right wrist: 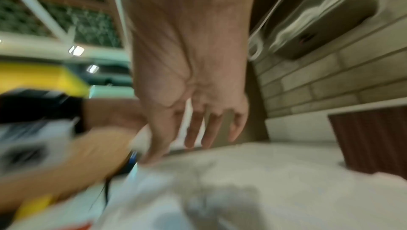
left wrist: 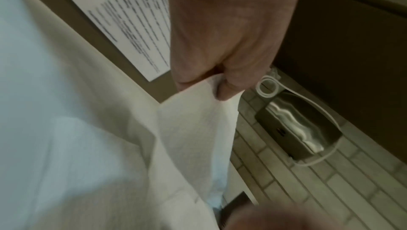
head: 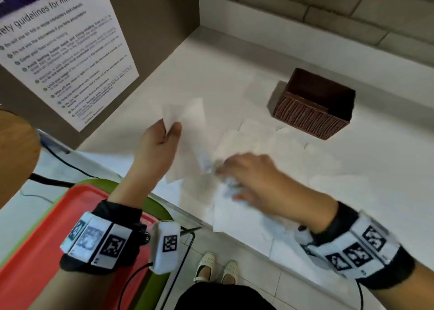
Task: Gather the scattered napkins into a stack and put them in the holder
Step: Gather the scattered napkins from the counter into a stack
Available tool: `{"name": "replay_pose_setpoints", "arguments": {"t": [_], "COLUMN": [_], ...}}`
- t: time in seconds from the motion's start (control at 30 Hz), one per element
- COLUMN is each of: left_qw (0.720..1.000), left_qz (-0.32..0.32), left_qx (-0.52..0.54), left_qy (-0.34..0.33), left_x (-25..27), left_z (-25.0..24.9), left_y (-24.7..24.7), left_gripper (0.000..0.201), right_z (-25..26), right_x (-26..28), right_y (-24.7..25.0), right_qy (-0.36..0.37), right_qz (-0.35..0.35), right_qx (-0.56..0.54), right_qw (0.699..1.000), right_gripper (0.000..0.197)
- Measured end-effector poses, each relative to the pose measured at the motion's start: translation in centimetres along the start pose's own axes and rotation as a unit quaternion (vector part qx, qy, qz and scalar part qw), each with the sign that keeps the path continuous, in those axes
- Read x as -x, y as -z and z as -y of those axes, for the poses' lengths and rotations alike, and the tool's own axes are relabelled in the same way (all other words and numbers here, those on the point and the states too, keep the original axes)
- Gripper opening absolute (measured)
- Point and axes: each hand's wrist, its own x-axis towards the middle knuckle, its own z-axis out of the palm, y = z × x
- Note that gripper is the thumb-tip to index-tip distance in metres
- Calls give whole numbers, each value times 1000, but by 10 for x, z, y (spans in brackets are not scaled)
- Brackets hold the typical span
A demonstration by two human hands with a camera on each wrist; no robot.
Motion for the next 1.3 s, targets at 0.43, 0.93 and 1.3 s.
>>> {"name": "replay_pose_setpoints", "arguments": {"t": [0.43,0.93,1.3], "left_qw": [994,977,915], "left_qz": [39,157,347], "left_qx": [76,116,173], "left_qy": [66,88,110], "left_x": [-4,-13,-4], "left_z": [22,14,-33], "left_y": [12,-4,-50], "left_gripper": [24,63,39], "right_z": [3,-11,-19], "right_x": [-20,16,-9], "right_y": [-44,9,46], "right_qy": [72,-66,-207], "right_qz": [122,-19,-269], "right_qx": [99,-220,-408], "right_qw": [985,973,847], "right_gripper": [45,11,12]}}
